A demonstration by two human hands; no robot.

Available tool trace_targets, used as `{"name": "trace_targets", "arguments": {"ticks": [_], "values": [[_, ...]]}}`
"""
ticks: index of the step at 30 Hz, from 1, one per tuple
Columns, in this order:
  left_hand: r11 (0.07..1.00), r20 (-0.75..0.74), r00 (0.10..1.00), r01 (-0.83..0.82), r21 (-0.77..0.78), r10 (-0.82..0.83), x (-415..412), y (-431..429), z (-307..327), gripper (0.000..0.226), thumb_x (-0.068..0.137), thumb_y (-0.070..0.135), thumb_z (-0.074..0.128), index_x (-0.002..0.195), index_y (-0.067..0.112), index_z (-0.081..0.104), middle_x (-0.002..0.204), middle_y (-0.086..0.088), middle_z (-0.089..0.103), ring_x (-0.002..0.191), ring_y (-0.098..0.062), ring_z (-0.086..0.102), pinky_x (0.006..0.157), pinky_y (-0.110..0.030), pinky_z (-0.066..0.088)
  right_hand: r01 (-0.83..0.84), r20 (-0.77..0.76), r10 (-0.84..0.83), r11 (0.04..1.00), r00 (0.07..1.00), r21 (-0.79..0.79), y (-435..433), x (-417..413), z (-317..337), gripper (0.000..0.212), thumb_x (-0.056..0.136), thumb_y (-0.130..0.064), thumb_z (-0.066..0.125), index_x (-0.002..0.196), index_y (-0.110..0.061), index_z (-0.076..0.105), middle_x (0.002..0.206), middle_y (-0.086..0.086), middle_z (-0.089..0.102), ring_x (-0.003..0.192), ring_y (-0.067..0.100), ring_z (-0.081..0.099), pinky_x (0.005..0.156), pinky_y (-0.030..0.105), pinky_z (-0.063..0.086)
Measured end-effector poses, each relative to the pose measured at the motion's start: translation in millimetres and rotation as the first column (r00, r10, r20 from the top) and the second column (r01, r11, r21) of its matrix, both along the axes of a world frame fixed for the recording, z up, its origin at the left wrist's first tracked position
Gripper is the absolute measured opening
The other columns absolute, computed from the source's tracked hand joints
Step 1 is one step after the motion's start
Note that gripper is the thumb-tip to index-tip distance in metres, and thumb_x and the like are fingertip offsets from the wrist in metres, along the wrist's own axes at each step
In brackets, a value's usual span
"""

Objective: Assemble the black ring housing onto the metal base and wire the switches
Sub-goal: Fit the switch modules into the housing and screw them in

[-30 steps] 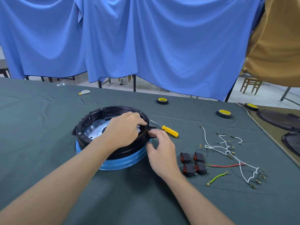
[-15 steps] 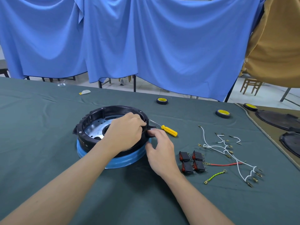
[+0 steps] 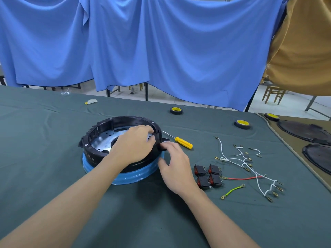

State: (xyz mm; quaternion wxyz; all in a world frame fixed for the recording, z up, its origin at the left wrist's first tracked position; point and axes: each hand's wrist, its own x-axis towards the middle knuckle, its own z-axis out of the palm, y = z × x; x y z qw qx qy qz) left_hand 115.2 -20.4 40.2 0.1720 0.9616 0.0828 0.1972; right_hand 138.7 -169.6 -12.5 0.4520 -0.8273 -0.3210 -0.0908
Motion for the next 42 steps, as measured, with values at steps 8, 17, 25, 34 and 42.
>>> {"name": "trace_targets", "arguments": {"ticks": [8, 17, 25, 34, 42], "values": [[0.843, -0.201, 0.963, 0.047, -0.537, -0.182, 9, 12, 10, 0.016, 0.100, 0.030, 0.056, 0.106, 0.024, 0.069, 0.107, 0.003, 0.072, 0.106, -0.014, 0.063, 0.088, -0.026, 0.047, -0.063, -0.429, 0.216, 0.937, 0.877, 0.344, 5, 6, 22, 0.056, 0.084, -0.001, 0.058, 0.131, -0.028, 0.047, 0.120, -0.017, 0.058, 0.114, 0.004, 0.052, 0.098, 0.038, 0.048], [0.767, 0.051, 0.995, 0.103, -0.634, -0.091, 11, 12, 11, 0.021, 0.089, 0.020, 0.072, 0.108, 0.023, 0.065, 0.094, 0.009, 0.070, 0.078, 0.000, 0.060, 0.068, -0.021, 0.044, -0.095, -0.460, 0.407, 0.821, 0.789, 0.563, 6, 10, 21, 0.065, 0.069, -0.020, 0.066, 0.131, -0.033, 0.053, 0.126, -0.026, 0.059, 0.111, 0.003, 0.054, 0.084, 0.024, 0.047], [0.916, 0.137, 0.949, 0.310, -0.255, -0.283, 3, 6, 7, 0.028, 0.086, 0.029, 0.074, 0.113, 0.033, 0.068, 0.099, 0.021, 0.070, 0.094, 0.005, 0.063, 0.090, -0.026, 0.048, 0.169, -0.380, 0.102, 0.772, 0.919, 0.613, 6, 16, 25, 0.028, 0.083, -0.006, 0.072, 0.100, -0.029, 0.066, 0.087, -0.006, 0.065, 0.078, 0.001, 0.062, 0.072, 0.015, 0.050], [0.986, -0.003, 0.989, 0.146, -0.081, -0.146, 6, 8, -4, 0.040, 0.092, 0.047, 0.060, 0.129, 0.032, 0.057, 0.098, 0.018, 0.058, 0.101, -0.012, 0.054, 0.081, -0.032, 0.043, 0.515, -0.368, -0.415, 0.824, 0.832, 0.235, -58, 63, 39, 0.021, 0.080, -0.010, 0.068, 0.089, -0.030, 0.065, 0.080, -0.012, 0.067, 0.093, 0.019, 0.063, 0.070, 0.029, 0.047], [0.985, -0.021, 0.985, 0.172, -0.009, -0.172, 10, 9, -5, 0.027, 0.096, 0.046, 0.051, 0.118, 0.037, 0.063, 0.072, 0.025, 0.049, 0.082, -0.013, 0.051, 0.057, -0.026, 0.033, 0.522, -0.235, -0.595, 0.795, 0.768, -0.309, -77, 87, 21, 0.015, 0.087, -0.024, 0.063, 0.101, -0.028, 0.066, 0.112, 0.007, 0.065, 0.099, 0.027, 0.053, 0.077, 0.033, 0.045]]}}
